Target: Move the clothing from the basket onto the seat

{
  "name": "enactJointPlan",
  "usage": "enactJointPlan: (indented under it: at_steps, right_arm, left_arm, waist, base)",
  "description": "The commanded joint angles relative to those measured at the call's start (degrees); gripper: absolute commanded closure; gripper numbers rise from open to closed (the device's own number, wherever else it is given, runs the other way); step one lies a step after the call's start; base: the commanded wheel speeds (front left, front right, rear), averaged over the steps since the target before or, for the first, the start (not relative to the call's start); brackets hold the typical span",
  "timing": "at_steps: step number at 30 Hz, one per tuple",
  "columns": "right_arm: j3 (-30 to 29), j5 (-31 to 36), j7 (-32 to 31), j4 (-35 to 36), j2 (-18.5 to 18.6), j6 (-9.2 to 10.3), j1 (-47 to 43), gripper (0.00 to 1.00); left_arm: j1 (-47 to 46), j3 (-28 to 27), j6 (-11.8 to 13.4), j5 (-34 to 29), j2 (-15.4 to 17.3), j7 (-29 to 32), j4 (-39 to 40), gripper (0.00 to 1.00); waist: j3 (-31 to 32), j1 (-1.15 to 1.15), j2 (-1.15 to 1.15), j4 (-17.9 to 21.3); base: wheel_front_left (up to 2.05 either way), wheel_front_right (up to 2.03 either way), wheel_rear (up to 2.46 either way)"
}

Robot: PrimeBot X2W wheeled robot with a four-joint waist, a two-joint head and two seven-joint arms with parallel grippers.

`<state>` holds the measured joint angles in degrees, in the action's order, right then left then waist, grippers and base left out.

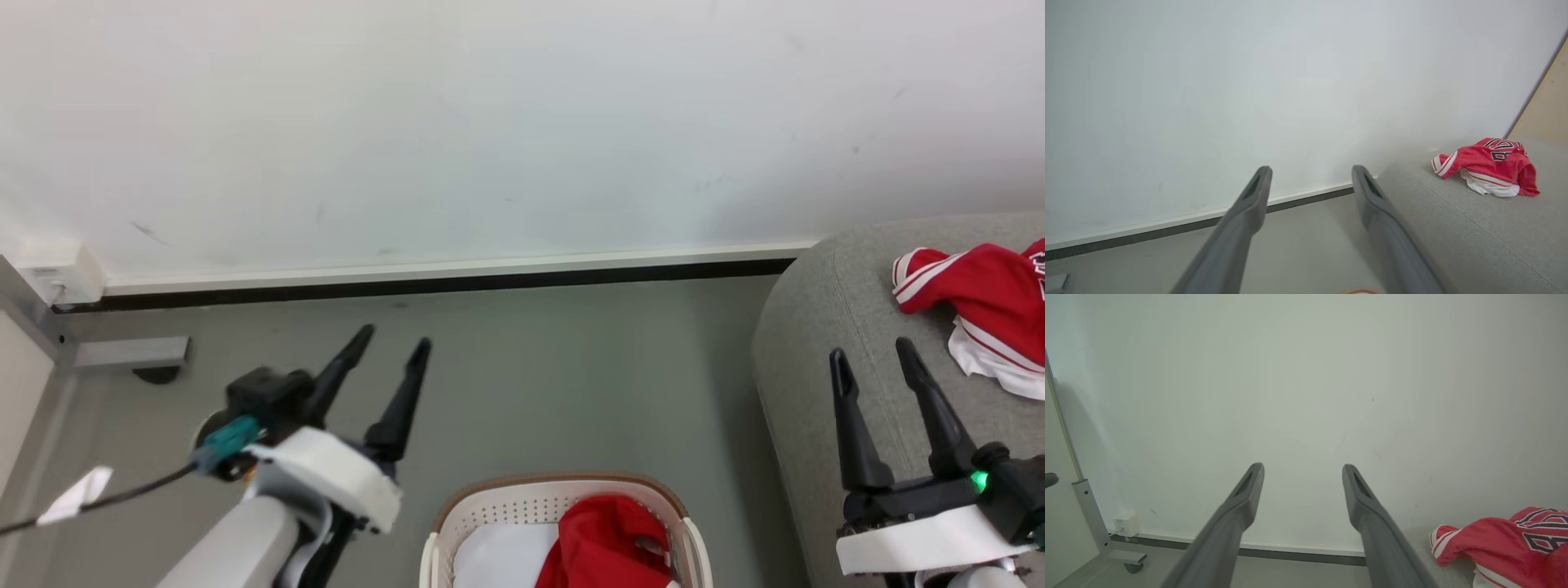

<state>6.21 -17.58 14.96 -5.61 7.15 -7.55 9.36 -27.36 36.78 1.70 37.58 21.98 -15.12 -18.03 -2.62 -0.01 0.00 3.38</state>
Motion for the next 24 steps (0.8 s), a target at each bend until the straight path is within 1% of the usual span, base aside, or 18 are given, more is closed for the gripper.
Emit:
enactJointPlan:
  at_steps: [1, 6, 8, 12, 14, 17, 24]
  right_arm:
    - [0.20, -0.24, 0.15, -0.30, 0.29, 0.13, -0.92, 0.00]
    - [0.91, -0.68, 0.15, -0.66, 0.24, 0.13, -2.22, 0.00]
    - [1.05, -0.76, 0.15, -0.76, 0.15, 0.13, -2.66, 0.00]
    - [0.69, -0.66, 0.15, -0.95, -0.12, 0.13, -2.61, 0.00]
    - [0.48, -0.62, 0.15, -0.92, -0.59, 0.13, -2.64, 0.00]
    - [0.85, -0.51, 0.15, -1.19, -0.79, 0.13, -2.65, 0.00]
    - [1.52, -0.26, 0.15, -1.57, -0.46, 0.13, -1.66, 0.00]
  left_arm:
    - [1.79, -1.02, 0.28, -0.52, 0.49, -0.03, 0.59, 0.00]
    - [8.78, -10.67, 2.38, -4.13, 1.64, -0.03, 5.60, 0.00]
    - [12.03, -14.87, 2.82, -5.27, 0.97, -0.03, 7.66, 0.00]
    - [18.17, -22.24, 2.88, -8.73, -1.08, -0.03, 11.91, 0.00]
    - [20.92, -25.01, 2.40, -10.91, -2.76, -0.03, 13.85, 0.00]
    - [23.71, -27.22, 1.00, -13.07, -5.18, -0.03, 14.87, 0.00]
    - [24.37, -30.50, -2.95, -17.09, -9.53, -0.04, 13.84, 0.00]
  waist:
    - [0.51, 0.01, 0.00, -0.30]
    - [1.30, 0.01, 0.00, -0.61]
    - [1.48, 0.01, 0.00, -0.65]
    - [1.71, 0.01, 0.00, -0.31]
    - [1.60, 0.01, 0.00, -0.30]
    - [1.35, 0.01, 0.00, -0.51]
    - [0.99, 0.01, 0.00, -0.77]
  base:
    - [0.00, 0.00, 0.00]
    - [0.00, 0.00, 0.00]
    - [0.00, 0.00, 0.00]
    - [0.00, 0.00, 0.00]
    - [0.00, 0.00, 0.00]
    - [0.00, 0.00, 0.00]
    - [0.00, 0.00, 0.00]
